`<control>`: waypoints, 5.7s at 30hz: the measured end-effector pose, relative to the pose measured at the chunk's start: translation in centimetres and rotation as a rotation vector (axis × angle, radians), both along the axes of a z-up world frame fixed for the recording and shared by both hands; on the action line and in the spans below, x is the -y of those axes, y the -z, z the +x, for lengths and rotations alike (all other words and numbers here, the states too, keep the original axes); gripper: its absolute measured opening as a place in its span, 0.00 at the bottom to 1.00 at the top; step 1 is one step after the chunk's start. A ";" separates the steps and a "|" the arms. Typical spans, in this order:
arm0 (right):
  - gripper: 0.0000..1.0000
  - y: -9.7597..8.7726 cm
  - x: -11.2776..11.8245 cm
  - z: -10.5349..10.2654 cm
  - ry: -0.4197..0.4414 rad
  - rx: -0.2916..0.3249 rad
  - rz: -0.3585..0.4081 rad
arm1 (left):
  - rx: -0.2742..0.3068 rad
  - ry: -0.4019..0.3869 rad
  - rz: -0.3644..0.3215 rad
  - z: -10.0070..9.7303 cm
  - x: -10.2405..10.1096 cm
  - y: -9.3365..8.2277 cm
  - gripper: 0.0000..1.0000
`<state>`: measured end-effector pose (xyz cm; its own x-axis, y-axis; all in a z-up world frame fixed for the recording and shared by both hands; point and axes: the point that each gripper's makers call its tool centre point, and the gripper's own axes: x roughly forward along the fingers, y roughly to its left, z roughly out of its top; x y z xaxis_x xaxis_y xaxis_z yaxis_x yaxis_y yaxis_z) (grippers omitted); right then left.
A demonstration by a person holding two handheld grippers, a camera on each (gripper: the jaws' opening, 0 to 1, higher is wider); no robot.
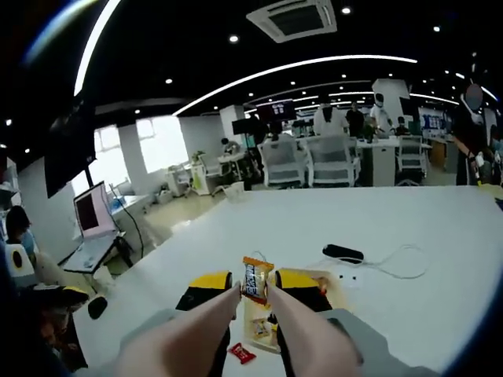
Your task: Place the target food into the container with the food tongs after gripping and lifting it, then release it inside without dropping or visibly crushing the food.
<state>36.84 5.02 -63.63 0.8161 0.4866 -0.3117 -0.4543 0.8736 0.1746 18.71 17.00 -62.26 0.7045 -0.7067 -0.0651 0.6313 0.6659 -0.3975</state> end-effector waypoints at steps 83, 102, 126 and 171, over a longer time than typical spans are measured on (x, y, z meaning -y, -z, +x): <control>0.27 10.3 -4.9 -0.3 -0.347 -0.244 -0.165 | -0.047 -0.108 0.008 2.3 -2.7 1.6 0.99; 0.27 15.0 -6.3 -2.3 -0.458 -0.274 -0.260 | -0.132 -0.101 0.062 5.4 -2.3 7.1 0.99; 0.26 21.6 -7.5 -3.9 -0.623 -0.335 -0.404 | -0.240 -0.063 0.090 7.0 -3.6 10.8 0.99; 0.18 18.5 -5.5 -4.7 -0.200 -0.358 -0.082 | -0.218 -0.069 0.145 6.8 -3.4 8.8 0.97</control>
<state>32.11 10.48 -82.10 0.5410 0.5865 -0.6027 -0.5401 0.7917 0.2857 25.49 20.36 -71.02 0.7087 -0.6298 -0.3179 0.4925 0.7644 -0.4161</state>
